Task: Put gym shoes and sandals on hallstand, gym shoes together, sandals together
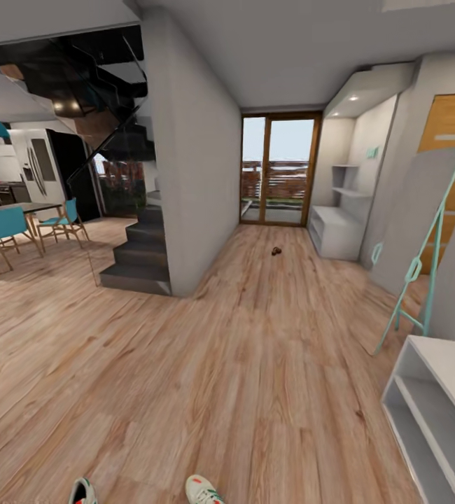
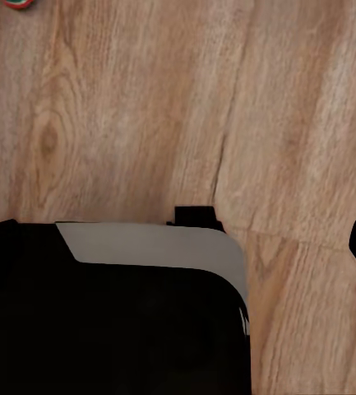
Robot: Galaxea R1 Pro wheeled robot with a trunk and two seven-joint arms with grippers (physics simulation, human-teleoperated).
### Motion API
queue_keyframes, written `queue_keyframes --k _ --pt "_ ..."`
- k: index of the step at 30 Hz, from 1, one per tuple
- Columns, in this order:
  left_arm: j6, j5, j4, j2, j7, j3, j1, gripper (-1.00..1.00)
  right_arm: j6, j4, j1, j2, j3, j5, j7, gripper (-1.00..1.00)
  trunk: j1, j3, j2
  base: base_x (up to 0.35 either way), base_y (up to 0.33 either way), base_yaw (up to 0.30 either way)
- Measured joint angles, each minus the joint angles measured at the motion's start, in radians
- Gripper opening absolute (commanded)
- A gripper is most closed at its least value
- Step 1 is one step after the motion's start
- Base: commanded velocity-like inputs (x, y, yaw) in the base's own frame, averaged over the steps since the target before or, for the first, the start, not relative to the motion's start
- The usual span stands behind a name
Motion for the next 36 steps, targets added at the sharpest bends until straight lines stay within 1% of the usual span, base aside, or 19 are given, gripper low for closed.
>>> queue_keyframes --k 8,16,36 --pt "0.000 0.000 0.000 0.000 0.000 0.000 0.000 1.00 0.000 0.000 0.000 0.000 0.000 0.000 0.000 1.00 0.000 0.000 0.000 0.153 -0.231 0.295" --pt "0.000 0.000 0.000 0.000 0.000 0.000 0.000 1.00 0.000 0.000 0.000 0.000 0.000 0.000 0.000 1.00 0.000 0.000 0.000 0.038 -0.226 0.296" --pt "0.000 0.000 0.000 0.000 0.000 0.000 0.000 1.00 0.000 0.000 0.000 0.000 0.000 0.000 0.000 1.00 0.000 0.000 0.000 0.001 -0.014 0.296"
